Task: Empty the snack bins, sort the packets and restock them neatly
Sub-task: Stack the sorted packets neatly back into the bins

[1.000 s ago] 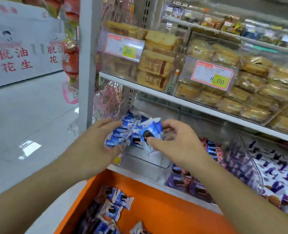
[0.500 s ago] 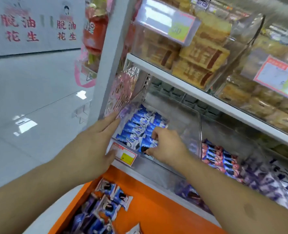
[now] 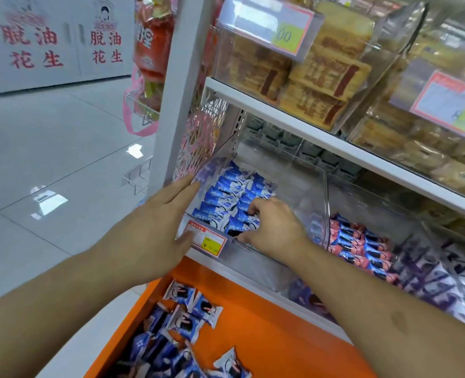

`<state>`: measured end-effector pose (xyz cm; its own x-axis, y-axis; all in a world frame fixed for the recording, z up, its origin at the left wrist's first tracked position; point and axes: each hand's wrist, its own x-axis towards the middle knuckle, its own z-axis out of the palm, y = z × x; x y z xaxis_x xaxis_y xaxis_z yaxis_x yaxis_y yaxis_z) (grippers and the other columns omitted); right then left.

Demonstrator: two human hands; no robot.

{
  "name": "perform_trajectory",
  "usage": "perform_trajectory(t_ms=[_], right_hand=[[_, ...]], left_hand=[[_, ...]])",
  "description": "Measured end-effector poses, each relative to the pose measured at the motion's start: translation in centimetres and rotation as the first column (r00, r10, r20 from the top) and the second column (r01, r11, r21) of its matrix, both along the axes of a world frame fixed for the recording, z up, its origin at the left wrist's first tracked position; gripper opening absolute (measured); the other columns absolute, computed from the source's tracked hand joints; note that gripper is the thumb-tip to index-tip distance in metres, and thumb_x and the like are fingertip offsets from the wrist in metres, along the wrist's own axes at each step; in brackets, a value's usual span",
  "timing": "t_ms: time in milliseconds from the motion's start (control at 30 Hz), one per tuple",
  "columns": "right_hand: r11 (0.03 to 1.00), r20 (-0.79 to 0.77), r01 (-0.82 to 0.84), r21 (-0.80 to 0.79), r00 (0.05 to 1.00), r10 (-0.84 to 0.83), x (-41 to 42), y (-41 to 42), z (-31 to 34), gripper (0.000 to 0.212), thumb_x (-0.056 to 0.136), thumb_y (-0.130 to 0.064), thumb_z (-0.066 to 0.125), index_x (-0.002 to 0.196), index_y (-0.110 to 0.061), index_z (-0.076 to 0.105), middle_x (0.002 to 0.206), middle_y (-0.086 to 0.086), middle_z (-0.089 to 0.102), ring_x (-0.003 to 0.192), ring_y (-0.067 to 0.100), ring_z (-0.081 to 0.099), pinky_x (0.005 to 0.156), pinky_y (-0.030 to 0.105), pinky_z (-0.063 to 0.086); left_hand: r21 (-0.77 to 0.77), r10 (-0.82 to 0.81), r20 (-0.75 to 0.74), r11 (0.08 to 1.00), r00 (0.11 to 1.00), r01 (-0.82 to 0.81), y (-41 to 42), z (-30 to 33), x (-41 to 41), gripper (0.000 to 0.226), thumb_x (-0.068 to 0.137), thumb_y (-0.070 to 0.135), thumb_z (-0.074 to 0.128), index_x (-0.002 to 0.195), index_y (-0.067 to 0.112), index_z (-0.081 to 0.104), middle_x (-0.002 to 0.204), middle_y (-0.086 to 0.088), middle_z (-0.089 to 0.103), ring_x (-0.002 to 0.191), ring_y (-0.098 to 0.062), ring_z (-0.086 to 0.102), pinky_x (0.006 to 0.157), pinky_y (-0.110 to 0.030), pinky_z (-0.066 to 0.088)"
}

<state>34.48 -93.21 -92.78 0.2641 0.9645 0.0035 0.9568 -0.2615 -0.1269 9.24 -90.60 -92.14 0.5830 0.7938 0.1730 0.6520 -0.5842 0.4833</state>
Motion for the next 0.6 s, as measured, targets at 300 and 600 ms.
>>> perform_trajectory(t_ms=[300,600], right_hand=[[0.966,-0.215,-0.016,0.258,0.974,0.073,-2.2,-6.1,3.4,0.033,0.088,-0.045,0.077,0.114,-0.030,0.064,0.108,-0.008,0.057,0.093,0.010,0.056,0.081,0.029,0.046],[0.973,-0.490,-0.060,-0.224,0.869,-0.059,-3.4,-17.5,-10.7,0.027,0.093,-0.025,0.074,0.118,-0.029,0.065,0.113,-0.010,0.059,0.099,0.008,0.059,0.075,0.017,0.046]], left_hand=[[-0.139,-0.013,-0.029,0.990,0.999,0.009,-2.2,1.5,-3.3,0.088,0.096,0.049,0.063,0.163,0.043,0.007,0.169,0.011,0.021,0.150,-0.015,0.033,0.118,-0.036,0.037],[-0.447,-0.201,-0.315,0.894,0.927,0.042,-3.0,-6.8,-6.1,0.095,0.093,0.053,0.067,0.162,0.046,0.002,0.170,0.003,0.021,0.143,-0.020,0.046,0.116,-0.041,0.043]])
